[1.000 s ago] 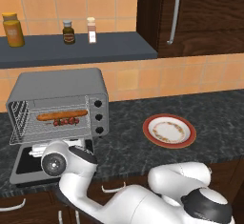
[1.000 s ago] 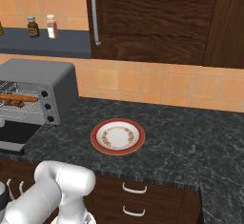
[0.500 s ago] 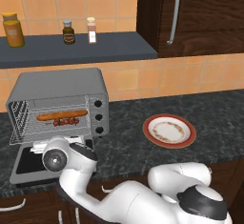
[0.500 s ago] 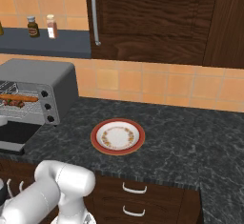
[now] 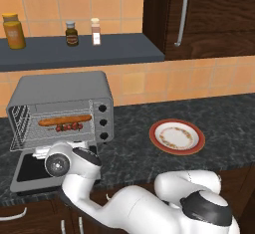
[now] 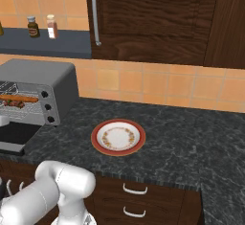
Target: Pick up the kebab skewer and baguette bread, and place them inside the toaster oven. Close the toaster oven door and start by setting the timer.
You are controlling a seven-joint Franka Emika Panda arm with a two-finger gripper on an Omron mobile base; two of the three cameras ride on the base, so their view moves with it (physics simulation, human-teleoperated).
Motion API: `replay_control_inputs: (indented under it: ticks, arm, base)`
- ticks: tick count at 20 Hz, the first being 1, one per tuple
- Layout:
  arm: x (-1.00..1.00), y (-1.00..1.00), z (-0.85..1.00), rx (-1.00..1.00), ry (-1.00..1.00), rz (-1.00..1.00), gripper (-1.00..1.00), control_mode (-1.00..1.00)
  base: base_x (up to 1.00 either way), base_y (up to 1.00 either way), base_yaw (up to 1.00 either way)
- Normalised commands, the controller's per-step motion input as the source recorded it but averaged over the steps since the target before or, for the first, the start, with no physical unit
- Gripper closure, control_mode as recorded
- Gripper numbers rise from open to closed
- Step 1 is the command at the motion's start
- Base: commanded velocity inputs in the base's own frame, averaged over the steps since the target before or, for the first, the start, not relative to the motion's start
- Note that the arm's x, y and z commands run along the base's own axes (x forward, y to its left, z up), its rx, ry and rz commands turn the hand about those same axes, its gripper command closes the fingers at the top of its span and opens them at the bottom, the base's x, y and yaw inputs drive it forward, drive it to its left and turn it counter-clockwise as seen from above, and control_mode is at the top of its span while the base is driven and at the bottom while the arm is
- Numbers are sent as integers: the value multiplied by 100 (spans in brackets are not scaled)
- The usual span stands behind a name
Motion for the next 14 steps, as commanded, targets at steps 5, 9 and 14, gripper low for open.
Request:
replay_control_inputs:
  ticks: [5,9,14]
  arm:
    - [5,0,-6,0,0,0,-100,-100]
    - [12,0,0,0,0,0,-100,-100]
    - [11,0,0,0,0,0,-100,-100]
  base:
    - [0,0,0]
    - [0,0,0]
    - [0,0,0]
